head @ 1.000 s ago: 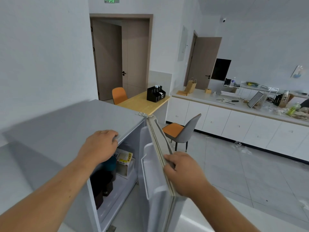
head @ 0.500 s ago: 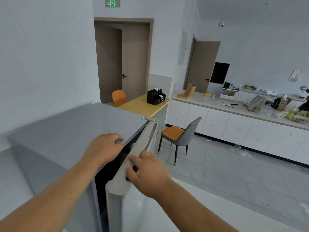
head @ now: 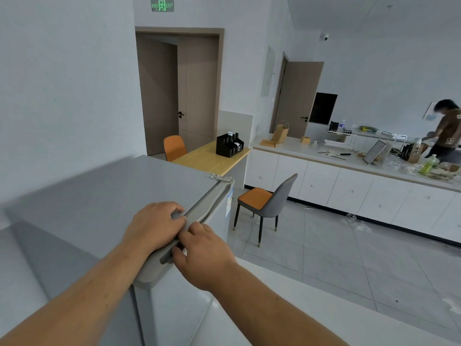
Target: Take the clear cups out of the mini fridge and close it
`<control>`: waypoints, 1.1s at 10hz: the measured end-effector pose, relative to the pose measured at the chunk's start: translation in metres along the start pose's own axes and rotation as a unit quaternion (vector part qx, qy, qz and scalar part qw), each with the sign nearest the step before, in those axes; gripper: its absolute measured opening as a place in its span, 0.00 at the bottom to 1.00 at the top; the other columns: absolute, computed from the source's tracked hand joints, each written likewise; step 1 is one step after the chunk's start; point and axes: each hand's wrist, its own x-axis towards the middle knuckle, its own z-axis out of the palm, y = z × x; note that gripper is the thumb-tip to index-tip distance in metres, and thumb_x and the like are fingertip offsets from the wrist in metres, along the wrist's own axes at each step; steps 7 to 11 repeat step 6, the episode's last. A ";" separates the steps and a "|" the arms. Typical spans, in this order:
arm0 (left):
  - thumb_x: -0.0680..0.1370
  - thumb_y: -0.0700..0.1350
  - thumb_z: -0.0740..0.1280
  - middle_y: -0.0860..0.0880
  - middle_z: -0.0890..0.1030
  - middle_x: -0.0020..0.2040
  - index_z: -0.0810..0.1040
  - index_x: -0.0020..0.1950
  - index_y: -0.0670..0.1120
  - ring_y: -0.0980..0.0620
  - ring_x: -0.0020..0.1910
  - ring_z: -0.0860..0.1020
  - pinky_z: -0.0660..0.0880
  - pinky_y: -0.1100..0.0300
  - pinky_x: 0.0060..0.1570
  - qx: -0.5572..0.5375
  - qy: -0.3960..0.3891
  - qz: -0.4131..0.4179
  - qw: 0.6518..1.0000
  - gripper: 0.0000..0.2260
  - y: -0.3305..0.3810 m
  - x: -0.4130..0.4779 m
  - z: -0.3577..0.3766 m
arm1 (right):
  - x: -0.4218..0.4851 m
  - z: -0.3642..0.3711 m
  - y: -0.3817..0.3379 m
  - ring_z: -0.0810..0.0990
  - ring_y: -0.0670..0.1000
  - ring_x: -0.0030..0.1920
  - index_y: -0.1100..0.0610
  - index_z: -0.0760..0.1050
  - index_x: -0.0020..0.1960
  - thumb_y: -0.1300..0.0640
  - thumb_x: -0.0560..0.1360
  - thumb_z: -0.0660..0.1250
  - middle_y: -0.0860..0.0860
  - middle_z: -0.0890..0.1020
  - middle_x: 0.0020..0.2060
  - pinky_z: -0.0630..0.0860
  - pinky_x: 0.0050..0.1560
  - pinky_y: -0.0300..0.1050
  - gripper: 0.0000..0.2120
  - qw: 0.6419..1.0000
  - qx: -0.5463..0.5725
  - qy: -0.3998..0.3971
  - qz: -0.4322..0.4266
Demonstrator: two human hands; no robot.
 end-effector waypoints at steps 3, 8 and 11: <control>0.73 0.65 0.60 0.57 0.84 0.44 0.81 0.47 0.58 0.56 0.45 0.80 0.79 0.52 0.46 0.017 0.026 0.059 0.998 0.16 0.016 -0.015 -0.001 | -0.008 -0.024 0.023 0.70 0.54 0.70 0.55 0.76 0.68 0.47 0.87 0.54 0.54 0.78 0.67 0.70 0.68 0.53 0.19 0.998 0.011 -0.050 -0.045; 0.77 0.70 0.57 0.59 0.84 0.44 0.80 0.49 0.59 0.60 0.44 0.80 0.80 0.52 0.44 0.007 0.006 0.081 0.997 0.19 0.049 -0.032 -0.002 | -0.021 -0.046 0.039 0.67 0.59 0.73 0.52 0.71 0.74 0.36 0.85 0.46 0.56 0.76 0.69 0.62 0.75 0.58 0.30 0.999 -0.022 -0.027 -0.009; 0.77 0.70 0.57 0.59 0.84 0.44 0.80 0.49 0.59 0.60 0.44 0.80 0.80 0.52 0.44 0.007 0.006 0.081 0.997 0.19 0.049 -0.032 -0.002 | -0.021 -0.046 0.039 0.67 0.59 0.73 0.52 0.71 0.74 0.36 0.85 0.46 0.56 0.76 0.69 0.62 0.75 0.58 0.30 0.999 -0.022 -0.027 -0.009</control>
